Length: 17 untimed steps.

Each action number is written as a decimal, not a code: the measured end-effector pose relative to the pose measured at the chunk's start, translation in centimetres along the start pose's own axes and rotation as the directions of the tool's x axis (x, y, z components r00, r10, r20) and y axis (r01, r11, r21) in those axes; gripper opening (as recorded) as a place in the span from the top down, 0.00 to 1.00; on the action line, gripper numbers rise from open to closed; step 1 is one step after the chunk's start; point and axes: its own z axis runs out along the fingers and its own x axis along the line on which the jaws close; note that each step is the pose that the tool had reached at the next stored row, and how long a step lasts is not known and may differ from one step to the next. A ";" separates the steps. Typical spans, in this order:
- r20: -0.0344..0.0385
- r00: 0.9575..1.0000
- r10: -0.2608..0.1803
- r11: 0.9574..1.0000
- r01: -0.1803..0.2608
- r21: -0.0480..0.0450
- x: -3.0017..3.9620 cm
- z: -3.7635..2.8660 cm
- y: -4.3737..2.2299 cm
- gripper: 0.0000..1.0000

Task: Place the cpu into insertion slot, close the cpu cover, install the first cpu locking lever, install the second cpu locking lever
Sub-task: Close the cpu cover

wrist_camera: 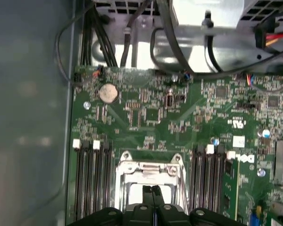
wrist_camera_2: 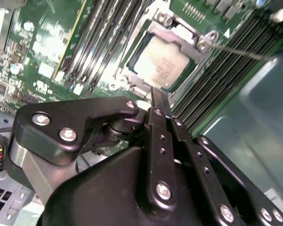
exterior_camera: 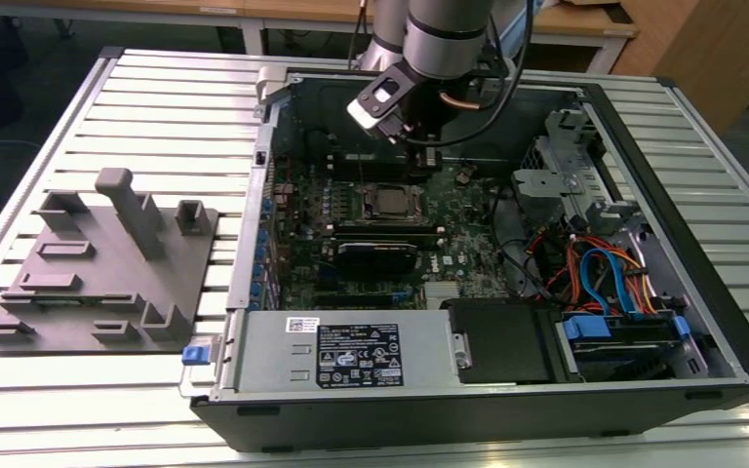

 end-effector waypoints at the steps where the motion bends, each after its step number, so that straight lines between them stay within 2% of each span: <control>1: 0.000 1.000 0.000 1.000 0.000 0.000 0.01 0.03 -0.23 0.90; 4: 0.000 1.000 -0.004 1.000 0.004 0.000 0.03 0.15 -0.89 0.90; 10: -0.001 1.000 -0.005 1.000 0.005 0.000 0.06 0.45 -1.80 0.90; 17: -0.001 1.000 -0.005 1.000 0.005 0.000 0.09 1.10 -3.00 0.90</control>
